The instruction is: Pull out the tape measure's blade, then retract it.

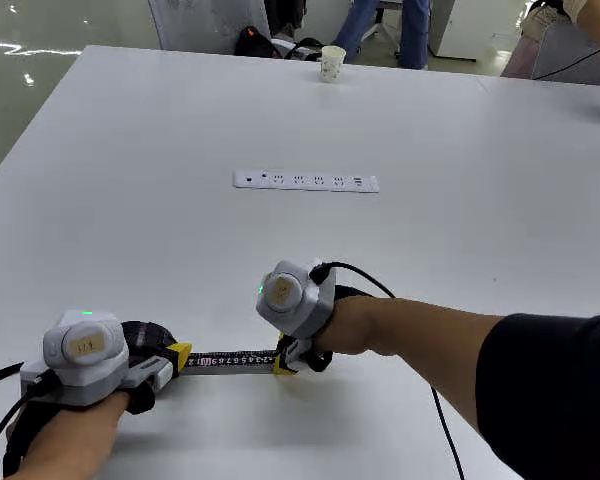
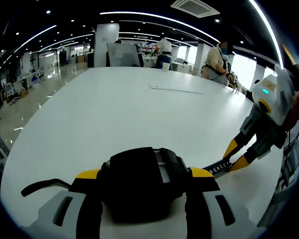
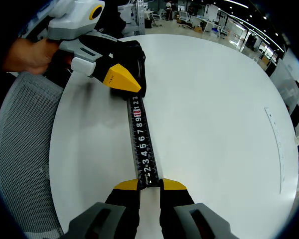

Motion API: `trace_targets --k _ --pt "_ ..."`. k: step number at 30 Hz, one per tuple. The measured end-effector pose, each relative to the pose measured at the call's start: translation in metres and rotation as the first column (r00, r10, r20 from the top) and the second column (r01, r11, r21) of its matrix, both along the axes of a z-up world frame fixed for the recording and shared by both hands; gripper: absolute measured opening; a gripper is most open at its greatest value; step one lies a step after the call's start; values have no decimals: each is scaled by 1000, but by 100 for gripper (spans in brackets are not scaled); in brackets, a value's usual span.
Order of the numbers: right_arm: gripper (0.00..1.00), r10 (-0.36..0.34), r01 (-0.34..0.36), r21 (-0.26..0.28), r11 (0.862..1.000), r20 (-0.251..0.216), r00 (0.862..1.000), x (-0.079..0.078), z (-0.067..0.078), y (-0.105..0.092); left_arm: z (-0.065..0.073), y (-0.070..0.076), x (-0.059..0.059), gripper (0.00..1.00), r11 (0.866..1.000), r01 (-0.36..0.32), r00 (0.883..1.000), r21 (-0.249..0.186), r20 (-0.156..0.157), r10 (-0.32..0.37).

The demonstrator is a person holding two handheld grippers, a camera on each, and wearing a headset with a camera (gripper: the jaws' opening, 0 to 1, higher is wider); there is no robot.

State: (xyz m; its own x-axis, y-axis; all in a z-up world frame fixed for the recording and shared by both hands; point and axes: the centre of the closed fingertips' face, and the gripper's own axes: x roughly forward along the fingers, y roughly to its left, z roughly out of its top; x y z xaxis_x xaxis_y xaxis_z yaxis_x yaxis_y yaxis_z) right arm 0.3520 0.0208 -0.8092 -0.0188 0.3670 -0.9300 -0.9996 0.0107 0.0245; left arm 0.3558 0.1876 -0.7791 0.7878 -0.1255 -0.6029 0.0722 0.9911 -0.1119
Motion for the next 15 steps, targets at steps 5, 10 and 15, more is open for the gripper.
trace_targets --k 5,10,15 --pt "11 -1 1 2 1000 0 1000 -1 0 2 1 0 0 63 1000 0 1000 -1 -1 0" --pt "11 -6 6 4 1000 -3 1000 0 0 3 1 0 0 63 1000 0 1000 0 -1 0" --pt "11 -4 4 5 1000 -3 1000 -1 0 5 1 0 0 63 1000 1 1000 -1 -2 -1"
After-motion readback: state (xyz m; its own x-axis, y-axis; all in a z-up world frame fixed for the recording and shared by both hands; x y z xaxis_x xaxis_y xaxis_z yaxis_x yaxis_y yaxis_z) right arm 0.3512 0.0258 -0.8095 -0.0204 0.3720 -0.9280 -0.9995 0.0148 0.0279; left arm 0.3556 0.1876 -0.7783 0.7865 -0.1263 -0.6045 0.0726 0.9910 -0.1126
